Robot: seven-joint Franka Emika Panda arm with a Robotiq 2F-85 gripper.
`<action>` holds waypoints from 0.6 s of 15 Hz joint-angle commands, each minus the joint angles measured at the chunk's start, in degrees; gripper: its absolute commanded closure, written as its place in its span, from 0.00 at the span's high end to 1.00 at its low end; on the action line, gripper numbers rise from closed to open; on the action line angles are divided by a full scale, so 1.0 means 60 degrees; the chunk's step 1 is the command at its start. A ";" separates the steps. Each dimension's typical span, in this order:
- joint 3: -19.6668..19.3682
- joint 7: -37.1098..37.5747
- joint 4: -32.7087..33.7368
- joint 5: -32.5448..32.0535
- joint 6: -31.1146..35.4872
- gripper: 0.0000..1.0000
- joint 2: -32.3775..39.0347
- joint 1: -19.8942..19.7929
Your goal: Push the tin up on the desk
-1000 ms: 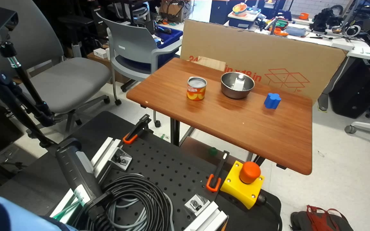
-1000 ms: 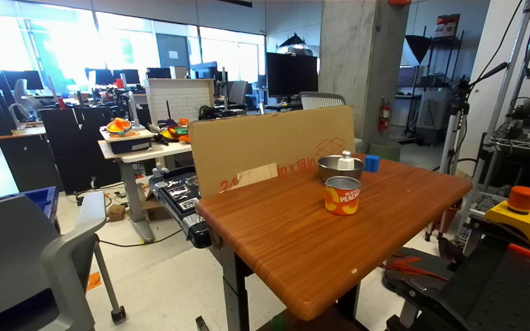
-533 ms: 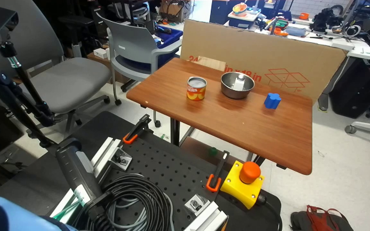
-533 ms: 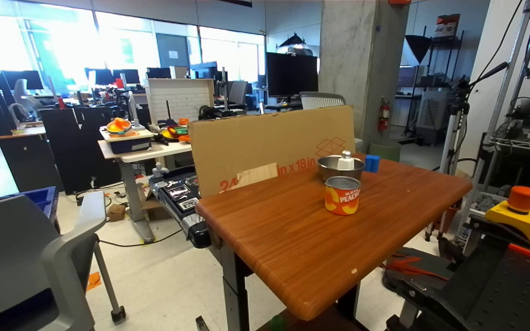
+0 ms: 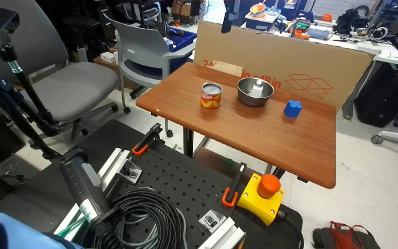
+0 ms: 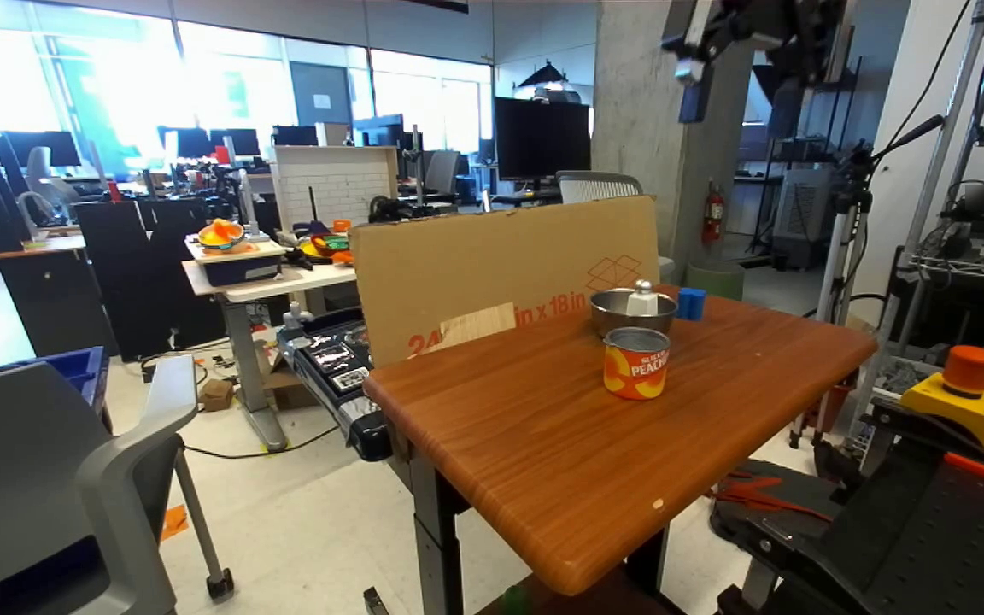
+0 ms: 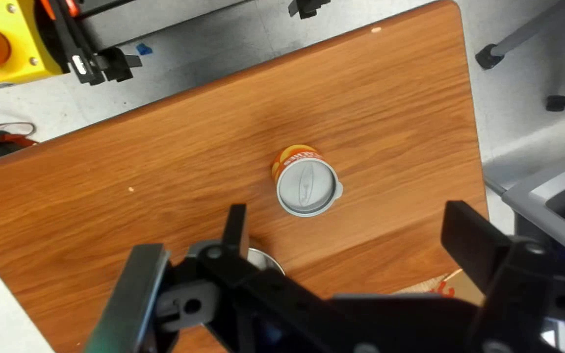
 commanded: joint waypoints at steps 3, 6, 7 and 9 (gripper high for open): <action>0.0074 0.1097 0.1263 0.0106 -0.0119 1.00 0.2448 0.0175; -0.0076 0.1847 0.1830 -0.0410 -0.1332 1.00 0.3296 0.0213; -0.0133 0.1921 0.1998 -0.0510 -0.1898 1.00 0.3544 0.0222; -0.0224 0.2011 0.2342 -0.0659 -0.2937 1.00 0.4013 0.0248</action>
